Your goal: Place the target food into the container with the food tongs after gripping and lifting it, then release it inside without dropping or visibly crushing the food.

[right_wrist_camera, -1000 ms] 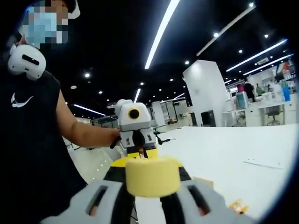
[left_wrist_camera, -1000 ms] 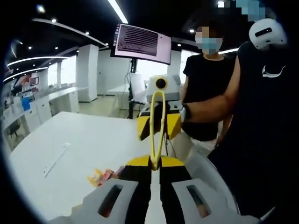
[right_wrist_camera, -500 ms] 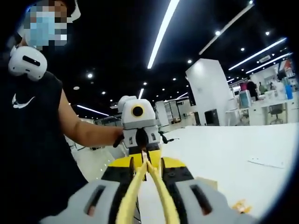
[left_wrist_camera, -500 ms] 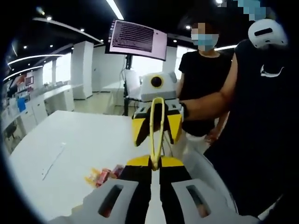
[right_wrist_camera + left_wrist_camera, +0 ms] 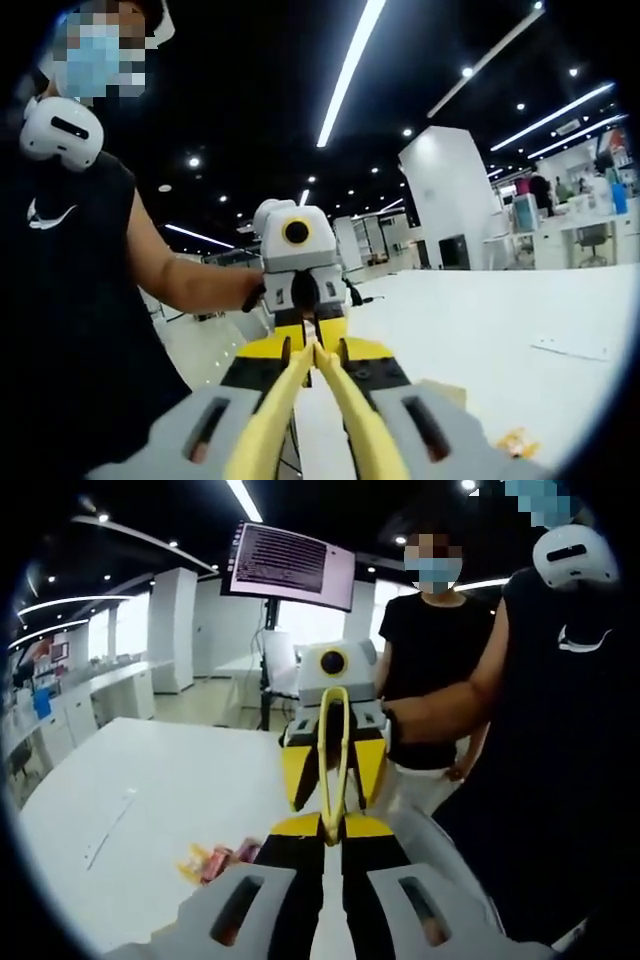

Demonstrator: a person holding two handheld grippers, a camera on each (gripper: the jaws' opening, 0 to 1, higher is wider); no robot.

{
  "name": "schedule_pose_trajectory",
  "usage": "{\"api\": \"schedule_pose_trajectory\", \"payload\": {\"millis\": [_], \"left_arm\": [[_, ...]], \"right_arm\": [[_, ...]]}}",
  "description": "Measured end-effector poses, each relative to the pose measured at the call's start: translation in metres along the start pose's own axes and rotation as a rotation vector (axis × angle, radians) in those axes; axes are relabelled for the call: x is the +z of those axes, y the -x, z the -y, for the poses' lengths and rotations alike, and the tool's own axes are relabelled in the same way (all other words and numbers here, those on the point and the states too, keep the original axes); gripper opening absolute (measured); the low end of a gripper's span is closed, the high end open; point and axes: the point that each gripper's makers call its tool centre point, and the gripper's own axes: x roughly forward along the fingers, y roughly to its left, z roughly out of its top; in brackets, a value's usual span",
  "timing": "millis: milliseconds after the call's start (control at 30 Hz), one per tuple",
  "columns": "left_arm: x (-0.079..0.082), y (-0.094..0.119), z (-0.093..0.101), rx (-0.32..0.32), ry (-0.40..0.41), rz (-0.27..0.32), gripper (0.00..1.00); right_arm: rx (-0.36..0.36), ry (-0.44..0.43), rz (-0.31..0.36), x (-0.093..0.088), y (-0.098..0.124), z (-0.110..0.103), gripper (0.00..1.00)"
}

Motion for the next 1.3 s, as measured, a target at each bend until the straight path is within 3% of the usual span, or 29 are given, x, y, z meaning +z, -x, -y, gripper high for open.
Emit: {"api": "schedule_pose_trajectory", "payload": {"millis": [200, 533, 1000, 1300], "left_arm": [[-0.0039, -0.0015, 0.0003, -0.005, 0.007, -0.025, 0.01], [-0.0050, 0.0014, -0.0044, 0.020, 0.020, 0.001, 0.13], [-0.0071, 0.0070, -0.0074, 0.040, 0.017, -0.006, 0.17], [-0.0049, 0.0053, -0.0079, 0.058, 0.019, 0.039, 0.24]], "right_arm": [[-0.011, 0.011, -0.017, -0.0044, -0.0002, 0.0012, 0.19], [-0.025, 0.028, -0.047, -0.0059, -0.0023, 0.0035, 0.23], [-0.031, 0.044, -0.055, -0.0079, -0.0073, 0.0048, 0.24], [-0.055, 0.002, -0.051, -0.0065, -0.0040, 0.0070, 0.25]]}}
